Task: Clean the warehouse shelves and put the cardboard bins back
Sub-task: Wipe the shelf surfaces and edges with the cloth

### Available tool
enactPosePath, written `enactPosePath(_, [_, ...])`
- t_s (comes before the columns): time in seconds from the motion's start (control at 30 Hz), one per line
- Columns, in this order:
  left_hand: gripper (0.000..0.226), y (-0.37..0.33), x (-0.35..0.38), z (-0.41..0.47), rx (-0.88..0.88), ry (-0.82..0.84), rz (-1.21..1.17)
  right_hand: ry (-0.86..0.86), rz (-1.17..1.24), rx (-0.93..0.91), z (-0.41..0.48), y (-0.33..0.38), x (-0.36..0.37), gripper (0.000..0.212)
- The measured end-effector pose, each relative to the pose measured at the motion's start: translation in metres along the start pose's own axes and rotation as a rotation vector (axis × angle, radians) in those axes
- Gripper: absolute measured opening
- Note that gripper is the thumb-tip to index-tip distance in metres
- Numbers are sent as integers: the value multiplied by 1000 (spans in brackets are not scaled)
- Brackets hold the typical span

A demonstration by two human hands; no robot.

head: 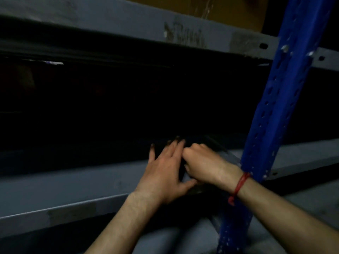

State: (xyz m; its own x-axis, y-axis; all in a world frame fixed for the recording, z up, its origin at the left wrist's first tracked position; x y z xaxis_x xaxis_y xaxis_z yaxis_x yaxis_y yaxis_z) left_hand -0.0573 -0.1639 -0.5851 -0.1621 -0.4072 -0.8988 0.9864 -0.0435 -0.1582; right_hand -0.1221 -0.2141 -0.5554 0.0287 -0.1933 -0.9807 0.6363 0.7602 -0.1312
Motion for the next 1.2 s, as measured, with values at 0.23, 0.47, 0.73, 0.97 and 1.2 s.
enactPosePath(0.23, [112, 74, -26, -46, -80, 16, -122, -121, 421, -348, 6, 65, -2, 16])
enactPosePath(0.47, [95, 60, -27, -64, 13, 29, -33, -170, 610, -292, -15, 53, 0, 22])
enactPosePath(0.73, [98, 155, -105, -148, -366, -60, -4, -232, 816, -301, 45, 175, -12, 39])
enactPosePath(0.97, [67, 225, -137, -214, -575, -293, -203, -250, 736, -297, 58, 266, -10, 31])
enactPosePath(1.2, [34, 227, -133, -211, -565, -383, -244, -221, 908, -348, 56, 264, -3, 46])
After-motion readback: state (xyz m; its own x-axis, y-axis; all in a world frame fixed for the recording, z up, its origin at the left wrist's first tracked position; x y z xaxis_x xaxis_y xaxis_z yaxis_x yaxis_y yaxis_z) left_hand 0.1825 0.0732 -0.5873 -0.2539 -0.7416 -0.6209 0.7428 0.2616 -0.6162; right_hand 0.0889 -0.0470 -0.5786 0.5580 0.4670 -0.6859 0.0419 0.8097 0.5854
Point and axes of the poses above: each hand's wrist, its own z-axis towards the middle knuckle, its own x-axis out of the palm, y = z × x, the point moved 7 cm from there along z, towards the middle knuckle, and after that the axes turned 4 degrees about z, right-handed, at the moved point
